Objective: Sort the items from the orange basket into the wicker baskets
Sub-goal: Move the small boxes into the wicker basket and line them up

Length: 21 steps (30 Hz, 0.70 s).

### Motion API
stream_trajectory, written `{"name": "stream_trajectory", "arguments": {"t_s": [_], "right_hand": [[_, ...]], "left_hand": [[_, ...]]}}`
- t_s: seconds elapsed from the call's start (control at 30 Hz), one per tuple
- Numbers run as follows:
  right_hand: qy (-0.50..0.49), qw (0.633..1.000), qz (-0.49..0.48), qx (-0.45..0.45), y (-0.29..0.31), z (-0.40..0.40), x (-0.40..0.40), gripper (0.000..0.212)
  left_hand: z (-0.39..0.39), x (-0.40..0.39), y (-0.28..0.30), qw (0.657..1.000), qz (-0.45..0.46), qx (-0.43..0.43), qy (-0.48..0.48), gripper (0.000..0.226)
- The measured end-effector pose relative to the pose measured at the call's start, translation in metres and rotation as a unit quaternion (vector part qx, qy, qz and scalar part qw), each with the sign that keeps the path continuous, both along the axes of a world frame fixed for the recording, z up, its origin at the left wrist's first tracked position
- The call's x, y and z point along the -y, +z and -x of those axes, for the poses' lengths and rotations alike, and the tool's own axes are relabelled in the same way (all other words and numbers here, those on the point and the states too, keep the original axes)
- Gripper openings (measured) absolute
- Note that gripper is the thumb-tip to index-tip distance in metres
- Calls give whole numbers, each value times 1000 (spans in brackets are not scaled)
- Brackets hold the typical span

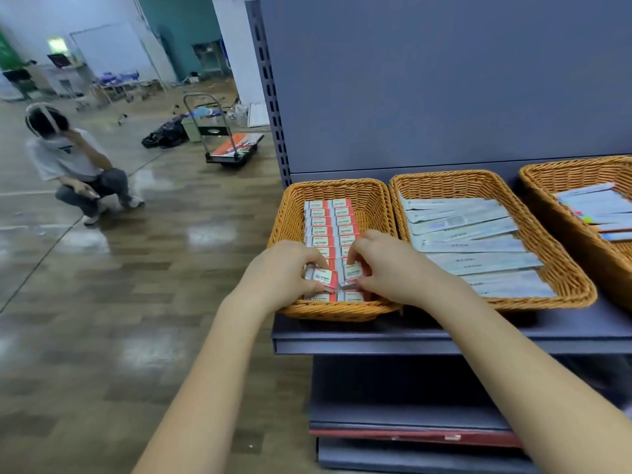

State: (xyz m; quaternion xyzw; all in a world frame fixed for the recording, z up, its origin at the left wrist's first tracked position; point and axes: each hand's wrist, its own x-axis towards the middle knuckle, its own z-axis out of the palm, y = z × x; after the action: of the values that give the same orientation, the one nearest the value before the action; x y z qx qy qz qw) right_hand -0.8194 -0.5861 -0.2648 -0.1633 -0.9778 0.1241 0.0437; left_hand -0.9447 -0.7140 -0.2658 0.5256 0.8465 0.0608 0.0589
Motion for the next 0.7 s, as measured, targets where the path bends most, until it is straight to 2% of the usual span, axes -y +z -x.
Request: {"name": "stream_trajectory", "arguments": {"t_s": [0.27, 0.7], "right_hand": [[-8, 1000, -3, 8, -10, 4, 3, 32], [-10, 999, -33, 35, -10, 9, 2, 24]], "left_hand": [[3, -3, -9, 999, -13, 39, -12, 36], [7, -11, -9, 999, 10, 24, -24, 24]]}}
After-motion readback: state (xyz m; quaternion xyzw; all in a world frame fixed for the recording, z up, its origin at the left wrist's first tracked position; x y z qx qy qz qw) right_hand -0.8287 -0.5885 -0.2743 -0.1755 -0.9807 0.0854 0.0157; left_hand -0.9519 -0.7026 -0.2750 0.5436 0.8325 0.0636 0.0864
